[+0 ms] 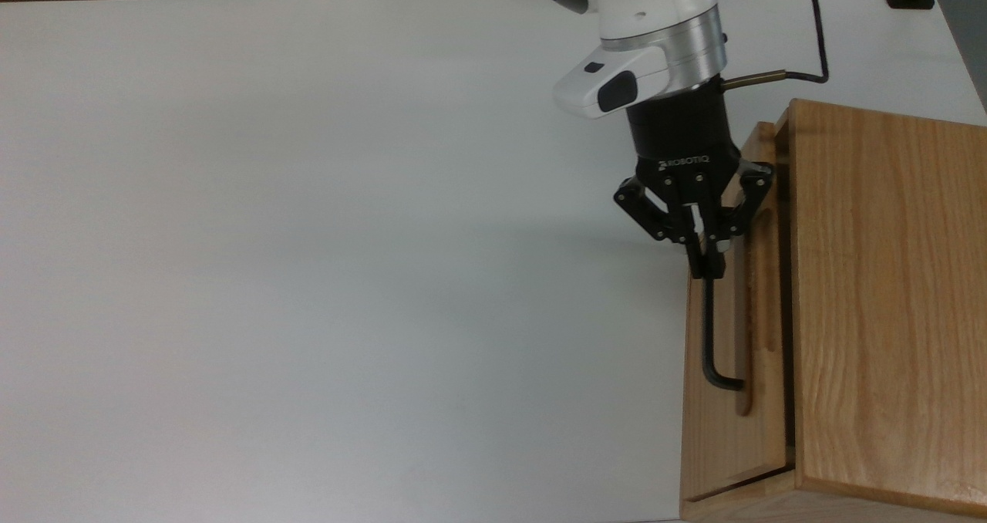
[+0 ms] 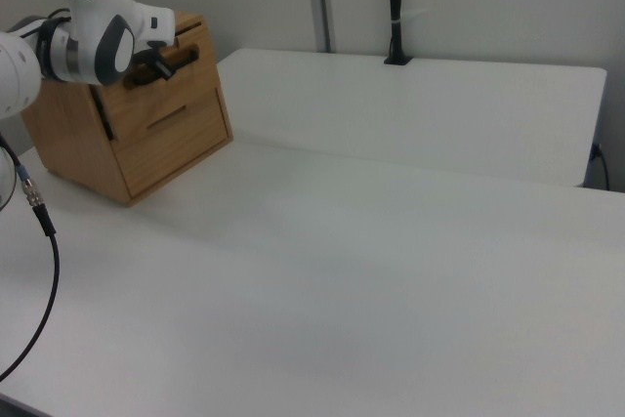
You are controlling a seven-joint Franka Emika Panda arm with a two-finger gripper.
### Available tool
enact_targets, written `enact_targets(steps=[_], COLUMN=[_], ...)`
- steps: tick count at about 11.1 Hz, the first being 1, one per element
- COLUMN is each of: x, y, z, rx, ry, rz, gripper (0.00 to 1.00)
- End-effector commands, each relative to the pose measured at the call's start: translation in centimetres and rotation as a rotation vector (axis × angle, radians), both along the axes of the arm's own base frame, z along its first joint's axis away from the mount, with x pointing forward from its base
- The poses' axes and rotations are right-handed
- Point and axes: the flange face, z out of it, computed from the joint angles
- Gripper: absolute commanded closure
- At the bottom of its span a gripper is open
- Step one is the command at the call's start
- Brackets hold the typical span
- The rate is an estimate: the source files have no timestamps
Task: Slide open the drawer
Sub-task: 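Pull the handle away from the cabinet, sliding the drawer out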
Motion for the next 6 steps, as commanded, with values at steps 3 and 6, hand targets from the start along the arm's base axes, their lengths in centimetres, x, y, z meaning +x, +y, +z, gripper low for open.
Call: enact_targets(steps=[3, 6], x=[0.1, -0.4], y=[-7.6, -10.5], z=[1.2, 1.9], rx=[-0.106, -0.153], ry=[-0.037, -0.033], rz=[0.003, 0.049], gripper=[1.0, 1.0])
